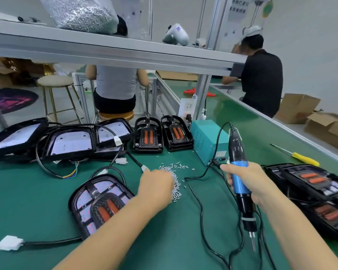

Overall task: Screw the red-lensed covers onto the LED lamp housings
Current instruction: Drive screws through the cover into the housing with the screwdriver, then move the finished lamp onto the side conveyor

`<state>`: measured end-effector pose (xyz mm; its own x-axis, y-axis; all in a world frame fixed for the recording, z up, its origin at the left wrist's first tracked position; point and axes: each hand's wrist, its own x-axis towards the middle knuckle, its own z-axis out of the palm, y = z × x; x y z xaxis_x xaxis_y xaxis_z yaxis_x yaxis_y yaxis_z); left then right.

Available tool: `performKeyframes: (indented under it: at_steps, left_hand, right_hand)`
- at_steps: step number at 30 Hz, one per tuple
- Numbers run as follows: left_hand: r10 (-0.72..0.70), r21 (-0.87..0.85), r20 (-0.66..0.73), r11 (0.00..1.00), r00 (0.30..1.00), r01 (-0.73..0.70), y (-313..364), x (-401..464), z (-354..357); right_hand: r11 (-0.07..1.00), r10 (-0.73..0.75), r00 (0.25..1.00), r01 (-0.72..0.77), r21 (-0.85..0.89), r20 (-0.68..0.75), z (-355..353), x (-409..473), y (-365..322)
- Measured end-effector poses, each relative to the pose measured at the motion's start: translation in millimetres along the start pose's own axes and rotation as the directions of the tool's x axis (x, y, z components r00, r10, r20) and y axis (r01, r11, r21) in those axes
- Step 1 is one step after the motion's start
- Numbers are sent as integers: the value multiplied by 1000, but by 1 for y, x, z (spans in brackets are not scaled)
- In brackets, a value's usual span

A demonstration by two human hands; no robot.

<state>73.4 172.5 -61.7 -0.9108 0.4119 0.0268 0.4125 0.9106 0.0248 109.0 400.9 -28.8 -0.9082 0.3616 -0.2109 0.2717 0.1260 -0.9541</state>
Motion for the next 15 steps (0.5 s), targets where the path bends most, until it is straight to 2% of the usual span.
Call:
performKeyframes:
  at_steps: [3,6,10,12,15]
  left_hand:
    - [189,-156,110,973,976,-171,40,-12,7]
    - [310,-367,276,909,910,-198,67,-18,16]
    - [351,-604,240,784,905,-143,74,-18,17]
    - [360,-626,211,764,909,-158,71,-18,17]
    - [385,-585,194,784,902,-209,67,-21,18]
  right_hand:
    - [995,-20,999,24,-100,35,5,2,3]
    - [957,-32,998,45,-286,49,13,5,8]
    - [882,-2,1000,12,-471,22,20,12,18]
    - [827,-2,1000,-5,-562,-10,25,15,24]
    - [734,-7,999,-27,-678,-47,35,20,32]
